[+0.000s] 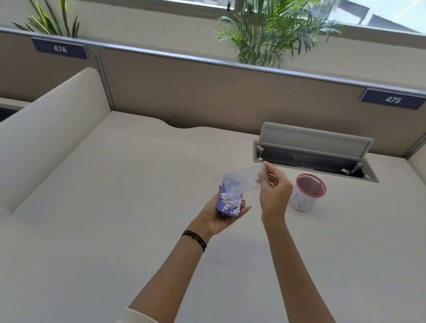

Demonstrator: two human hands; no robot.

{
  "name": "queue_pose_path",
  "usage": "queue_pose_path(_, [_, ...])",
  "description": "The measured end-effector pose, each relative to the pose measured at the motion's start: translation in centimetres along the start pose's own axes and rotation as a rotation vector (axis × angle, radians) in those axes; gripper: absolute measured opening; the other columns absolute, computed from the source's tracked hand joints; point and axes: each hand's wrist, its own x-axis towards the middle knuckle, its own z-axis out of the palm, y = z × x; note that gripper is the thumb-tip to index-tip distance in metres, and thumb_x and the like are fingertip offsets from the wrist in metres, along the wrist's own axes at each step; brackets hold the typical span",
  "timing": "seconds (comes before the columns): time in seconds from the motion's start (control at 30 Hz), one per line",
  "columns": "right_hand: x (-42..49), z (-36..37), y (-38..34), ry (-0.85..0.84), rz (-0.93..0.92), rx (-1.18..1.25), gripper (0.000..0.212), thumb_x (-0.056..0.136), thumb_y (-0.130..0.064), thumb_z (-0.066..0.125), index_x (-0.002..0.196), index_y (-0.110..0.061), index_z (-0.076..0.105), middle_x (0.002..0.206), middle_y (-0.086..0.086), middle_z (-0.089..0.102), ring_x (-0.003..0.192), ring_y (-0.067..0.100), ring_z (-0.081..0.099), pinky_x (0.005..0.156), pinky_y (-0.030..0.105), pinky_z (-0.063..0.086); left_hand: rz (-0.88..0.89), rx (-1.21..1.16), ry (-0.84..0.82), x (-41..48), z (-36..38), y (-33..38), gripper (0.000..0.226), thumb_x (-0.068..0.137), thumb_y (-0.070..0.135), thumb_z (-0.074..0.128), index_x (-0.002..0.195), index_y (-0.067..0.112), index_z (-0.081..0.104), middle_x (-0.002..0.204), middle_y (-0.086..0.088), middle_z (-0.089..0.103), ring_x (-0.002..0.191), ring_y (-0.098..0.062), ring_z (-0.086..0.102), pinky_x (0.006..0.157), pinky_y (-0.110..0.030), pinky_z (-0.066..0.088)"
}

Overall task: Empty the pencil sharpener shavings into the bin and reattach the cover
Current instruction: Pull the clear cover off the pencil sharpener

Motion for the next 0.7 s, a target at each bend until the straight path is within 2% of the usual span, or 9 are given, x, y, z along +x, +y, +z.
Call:
queue_pose_path(0.1, [0.2,-0.3,-0.4,-0.011,-0.087,-0.029,0.026,0.091,-0.009,0.058,0.116,-0.004,0.062,0.111,0.012,0.065,0.08,0.008,0.061,0.066,0.002,0.049,0.002,-0.002,0.001,0.0,0.1,-0.1,0.034,0.1,0.032,0.038,0.099,0.007,0.06,0.087,-0.014,0.056,0.076,-0.023,0.055,0.055,-0.038,0.061])
queue_pose_path(0.2, [0.6,-0.6,-1.3,-0.006,-0.239,-0.044,0.025,0.091,-0.007,0.057,0.114,-0.001,0.062,0.108,0.017,0.064,0.09,0.016,0.06,0.069,0.004,0.05,0.005,-0.01,0.017,0.0,0.3,-0.2,0.034,0.1,0.032,0.038,0.097,0.007,0.061,0.088,-0.014,0.056,0.076,-0.024,0.053,0.053,-0.037,0.06])
queue_pose_path(0.33, [0.6,-0.7,-2.2,0.026,-0.403,-0.076,0.024,0.09,-0.003,0.057,0.113,0.001,0.062,0.103,0.015,0.062,0.091,0.013,0.055,0.07,0.006,0.048,-0.017,-0.026,0.033,0.1,0.4,-0.5,0.038,0.1,0.034,0.038,0.095,0.004,0.06,0.088,-0.014,0.056,0.076,-0.025,0.053,0.05,-0.038,0.059])
queue_pose_path(0.43, [0.6,-0.3,-1.9,-0.078,-0.484,-0.149,0.024,0.088,0.001,0.057,0.111,0.002,0.062,0.1,0.015,0.062,0.089,0.016,0.056,0.07,0.004,0.046,-0.017,-0.009,0.018,0.1,0.4,-0.6,0.036,0.1,0.033,0.038,0.096,0.005,0.061,0.088,-0.015,0.056,0.076,-0.025,0.053,0.053,-0.038,0.06])
queue_pose_path(0.5, [0.8,0.0,-1.5,-0.159,-0.512,-0.211,0.023,0.087,0.002,0.058,0.11,0.003,0.063,0.099,0.018,0.064,0.088,0.021,0.059,0.071,0.001,0.044,-0.01,0.011,0.001,0.1,0.5,-0.6,0.035,0.1,0.033,0.038,0.097,0.007,0.061,0.088,-0.014,0.057,0.076,-0.024,0.054,0.056,-0.037,0.061])
queue_pose_path(0.7, [1.0,-0.1,-1.5,-0.12,-0.492,-0.196,0.022,0.087,0.001,0.058,0.108,0.003,0.064,0.099,0.019,0.065,0.089,0.015,0.054,0.073,-0.002,0.044,-0.012,0.014,0.003,0.4,0.5,-0.7,0.035,0.099,0.034,0.039,0.099,0.007,0.061,0.089,-0.013,0.058,0.077,-0.024,0.055,0.057,-0.038,0.061])
